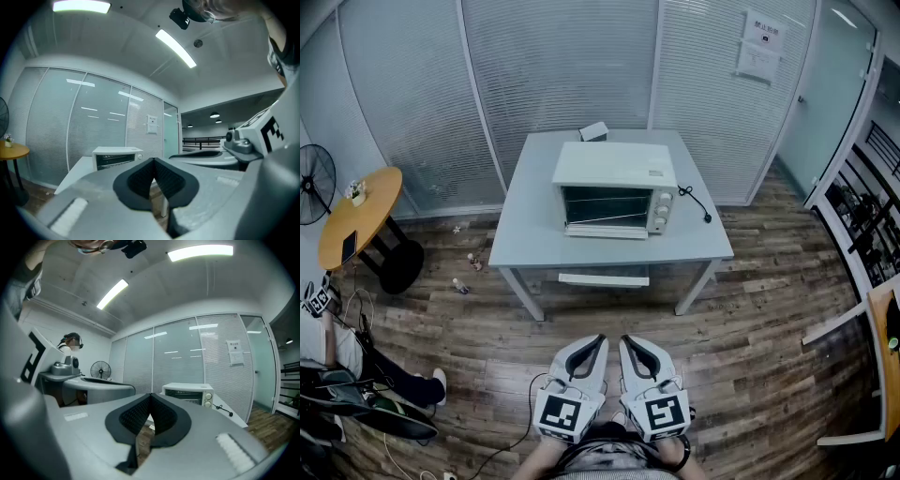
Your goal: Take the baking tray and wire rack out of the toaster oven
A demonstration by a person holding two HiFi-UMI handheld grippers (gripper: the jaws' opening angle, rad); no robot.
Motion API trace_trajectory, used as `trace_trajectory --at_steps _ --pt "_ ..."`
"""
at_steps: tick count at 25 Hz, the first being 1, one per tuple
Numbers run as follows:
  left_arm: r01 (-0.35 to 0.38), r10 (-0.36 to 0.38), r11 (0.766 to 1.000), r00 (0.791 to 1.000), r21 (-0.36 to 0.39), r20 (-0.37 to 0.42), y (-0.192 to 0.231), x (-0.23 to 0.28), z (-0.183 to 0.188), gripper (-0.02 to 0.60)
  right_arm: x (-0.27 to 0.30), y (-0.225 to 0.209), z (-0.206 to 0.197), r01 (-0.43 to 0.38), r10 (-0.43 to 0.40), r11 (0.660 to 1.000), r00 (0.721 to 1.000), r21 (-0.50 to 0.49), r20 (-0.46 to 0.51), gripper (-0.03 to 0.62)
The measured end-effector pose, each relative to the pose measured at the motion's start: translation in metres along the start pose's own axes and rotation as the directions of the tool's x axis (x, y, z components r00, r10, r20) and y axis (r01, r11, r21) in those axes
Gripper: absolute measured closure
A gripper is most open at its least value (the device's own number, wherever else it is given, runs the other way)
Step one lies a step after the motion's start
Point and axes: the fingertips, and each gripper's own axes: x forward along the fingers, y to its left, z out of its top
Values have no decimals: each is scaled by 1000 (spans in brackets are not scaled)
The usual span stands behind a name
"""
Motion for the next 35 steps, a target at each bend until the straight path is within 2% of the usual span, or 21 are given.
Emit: trace_trajectory --at_steps 7,12,20,23,27,35 --pt "-7 7 1000 1000 18 -28 -9 7 -2 581 -5 -13 4 4 -4 1000 999 1 42 591" --pt "-39 38 998 999 -39 -27 -22 14 -1 583 -10 -25 2 -16 16 1000 999 6 48 591" --pt "-50 50 999 998 -9 -31 -17 29 -5 582 1 -41 -2 -35 33 999 999 38 38 591" --pt "-48 47 999 998 -5 -28 -7 41 -7 582 14 -48 -3 -30 29 999 999 43 37 591" --pt "-27 26 998 999 -50 -28 12 63 -8 581 42 -59 -4 -14 12 999 1000 45 27 591" --pt "7 -8 997 1000 -78 -10 82 131 0 581 129 -89 6 31 -31 999 999 21 23 591"
